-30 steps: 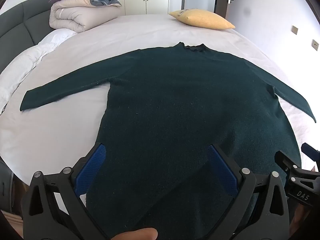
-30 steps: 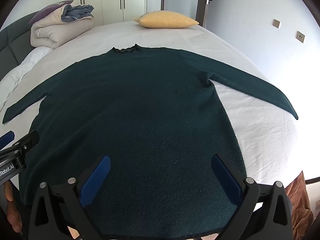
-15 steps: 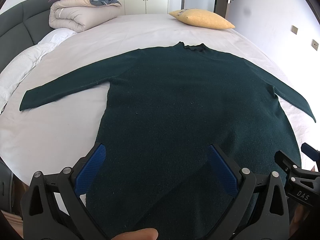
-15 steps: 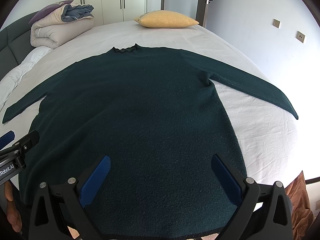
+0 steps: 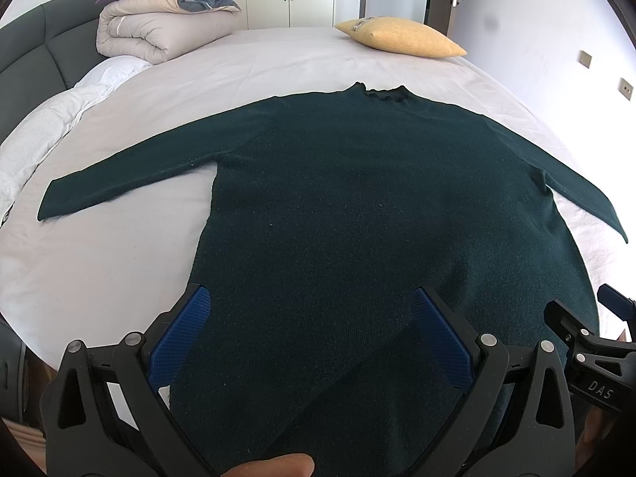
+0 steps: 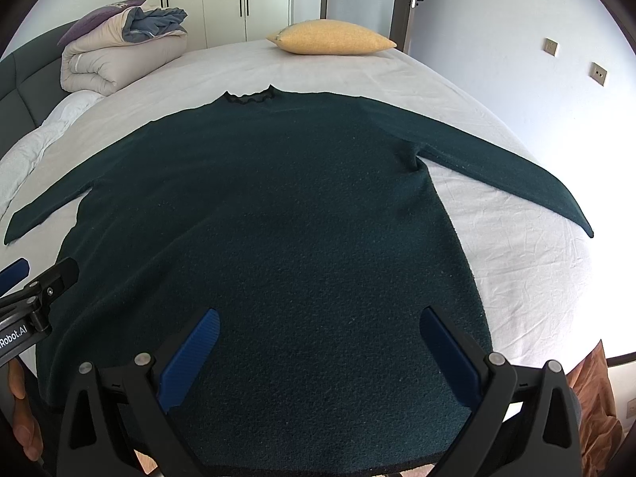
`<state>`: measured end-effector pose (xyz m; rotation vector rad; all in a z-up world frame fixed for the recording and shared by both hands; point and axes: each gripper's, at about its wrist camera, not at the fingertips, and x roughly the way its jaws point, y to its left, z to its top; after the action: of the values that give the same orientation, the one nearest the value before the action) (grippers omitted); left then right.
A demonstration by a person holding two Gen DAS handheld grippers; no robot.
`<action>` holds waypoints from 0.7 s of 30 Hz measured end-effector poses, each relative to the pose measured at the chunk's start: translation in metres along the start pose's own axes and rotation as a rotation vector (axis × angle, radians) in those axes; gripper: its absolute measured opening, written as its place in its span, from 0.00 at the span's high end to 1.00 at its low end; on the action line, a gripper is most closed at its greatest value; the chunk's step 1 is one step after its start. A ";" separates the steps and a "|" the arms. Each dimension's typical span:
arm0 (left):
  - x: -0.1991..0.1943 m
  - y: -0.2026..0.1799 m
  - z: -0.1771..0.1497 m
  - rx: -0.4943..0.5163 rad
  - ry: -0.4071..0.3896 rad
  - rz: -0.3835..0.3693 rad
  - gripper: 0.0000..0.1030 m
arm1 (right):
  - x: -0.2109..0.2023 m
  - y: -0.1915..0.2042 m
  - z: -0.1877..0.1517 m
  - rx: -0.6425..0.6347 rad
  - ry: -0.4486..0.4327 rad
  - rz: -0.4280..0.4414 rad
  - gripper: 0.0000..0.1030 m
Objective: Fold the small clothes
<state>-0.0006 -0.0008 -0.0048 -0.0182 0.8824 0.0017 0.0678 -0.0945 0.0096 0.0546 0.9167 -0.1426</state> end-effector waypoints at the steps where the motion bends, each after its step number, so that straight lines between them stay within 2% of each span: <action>1: 0.000 0.000 -0.001 0.000 0.001 0.000 0.00 | 0.000 0.001 0.000 -0.001 0.000 0.000 0.00; 21: 0.002 0.000 -0.001 -0.003 0.002 -0.001 0.00 | 0.001 0.001 -0.007 0.001 0.003 0.000 0.00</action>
<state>-0.0001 -0.0011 -0.0065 -0.0211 0.8846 0.0019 0.0633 -0.0927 0.0049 0.0554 0.9195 -0.1427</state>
